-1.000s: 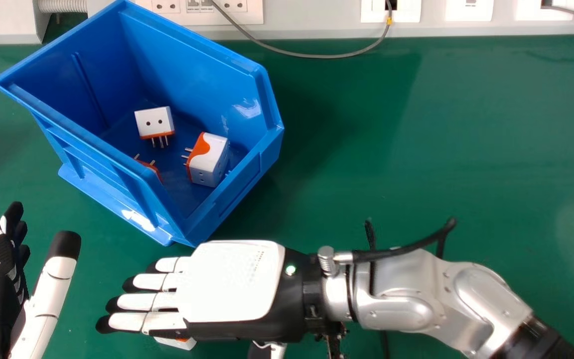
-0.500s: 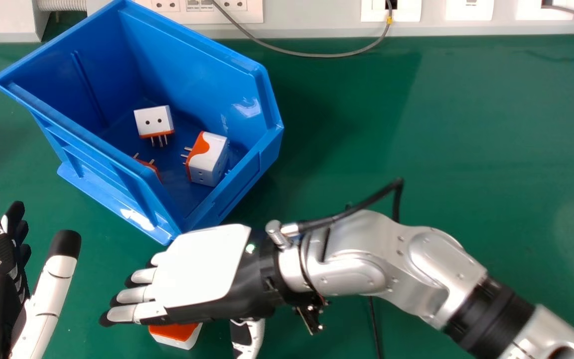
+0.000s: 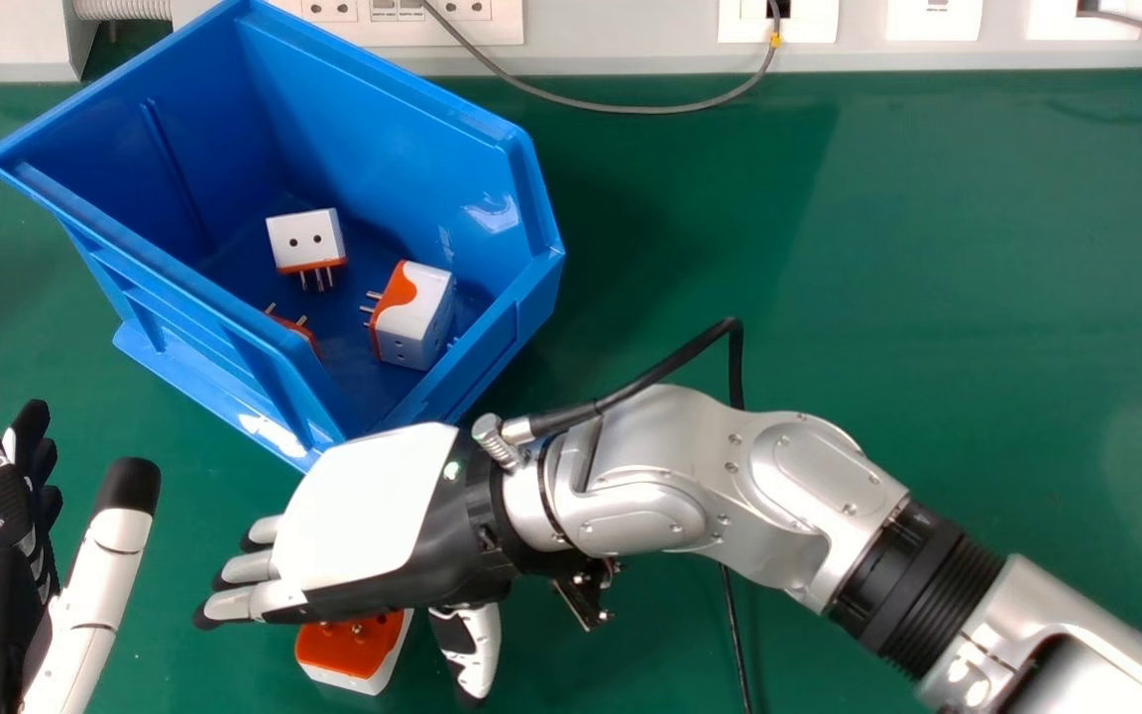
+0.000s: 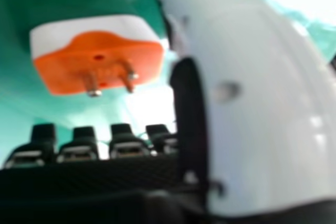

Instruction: Pick all objects and put in blue box

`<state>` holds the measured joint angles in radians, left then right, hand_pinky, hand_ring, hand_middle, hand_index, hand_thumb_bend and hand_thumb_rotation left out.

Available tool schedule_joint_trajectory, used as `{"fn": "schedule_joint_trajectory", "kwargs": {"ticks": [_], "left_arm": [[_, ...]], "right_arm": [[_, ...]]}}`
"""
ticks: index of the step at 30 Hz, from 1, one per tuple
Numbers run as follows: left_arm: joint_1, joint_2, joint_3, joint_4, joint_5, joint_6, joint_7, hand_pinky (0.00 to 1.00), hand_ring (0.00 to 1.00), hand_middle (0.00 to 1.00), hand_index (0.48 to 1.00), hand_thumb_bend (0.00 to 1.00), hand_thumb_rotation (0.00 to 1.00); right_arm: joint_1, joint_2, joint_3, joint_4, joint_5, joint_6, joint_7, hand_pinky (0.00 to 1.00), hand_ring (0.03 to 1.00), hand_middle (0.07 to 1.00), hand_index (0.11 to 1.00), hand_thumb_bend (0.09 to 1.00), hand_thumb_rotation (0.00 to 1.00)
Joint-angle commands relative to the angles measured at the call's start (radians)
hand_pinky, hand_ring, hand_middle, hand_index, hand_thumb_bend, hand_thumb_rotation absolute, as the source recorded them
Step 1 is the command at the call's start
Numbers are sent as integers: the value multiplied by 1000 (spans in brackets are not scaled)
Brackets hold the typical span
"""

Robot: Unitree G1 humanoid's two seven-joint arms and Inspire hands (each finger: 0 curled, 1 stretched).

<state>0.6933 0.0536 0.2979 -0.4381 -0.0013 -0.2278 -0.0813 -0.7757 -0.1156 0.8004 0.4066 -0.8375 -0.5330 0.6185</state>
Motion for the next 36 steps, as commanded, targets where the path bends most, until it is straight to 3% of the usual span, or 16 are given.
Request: {"fn": "schedule_joint_trajectory", "kwargs": {"ticks": [1,6,13,18,24,28,31,36], "left_arm": [[7,0,-1,-29,-7,-3,1,1000,1000,1000,1000,743,844],[2,1,-2,-26,-5,0,2,1000,1000,1000,1000,743,846],[0,0,-9,-48,1,19,5,1000,1000,1000,1000,745,848],[-11,4,-7,-34,4,20,6,1000,1000,1000,1000,746,849],[-9,-1,-15,-47,12,26,10,1000,1000,1000,1000,745,850],[-6,-5,-19,-55,7,31,12,1000,1000,1000,1000,745,849],[-4,-7,-23,-59,11,30,13,1000,1000,1000,1000,749,849],[3,-10,-27,-63,7,29,12,1000,1000,1000,1000,762,848]], "right_arm": [[-37,20,6,4,-5,-1,-20,941,1000,1000,986,494,0],[-45,33,19,25,-8,10,-24,939,1000,1000,977,493,0],[-58,42,27,59,-22,-4,-43,909,998,1000,961,495,8],[-65,38,40,74,-37,-10,-49,889,991,1000,950,496,13],[-97,48,59,125,-62,-10,-64,878,982,1000,935,520,6],[-103,52,62,152,-71,-1,-74,872,975,1000,925,531,2],[-106,58,64,173,-74,12,-75,874,973,999,920,532,1],[-92,51,80,183,-94,23,-103,878,966,994,915,487,0]]}}
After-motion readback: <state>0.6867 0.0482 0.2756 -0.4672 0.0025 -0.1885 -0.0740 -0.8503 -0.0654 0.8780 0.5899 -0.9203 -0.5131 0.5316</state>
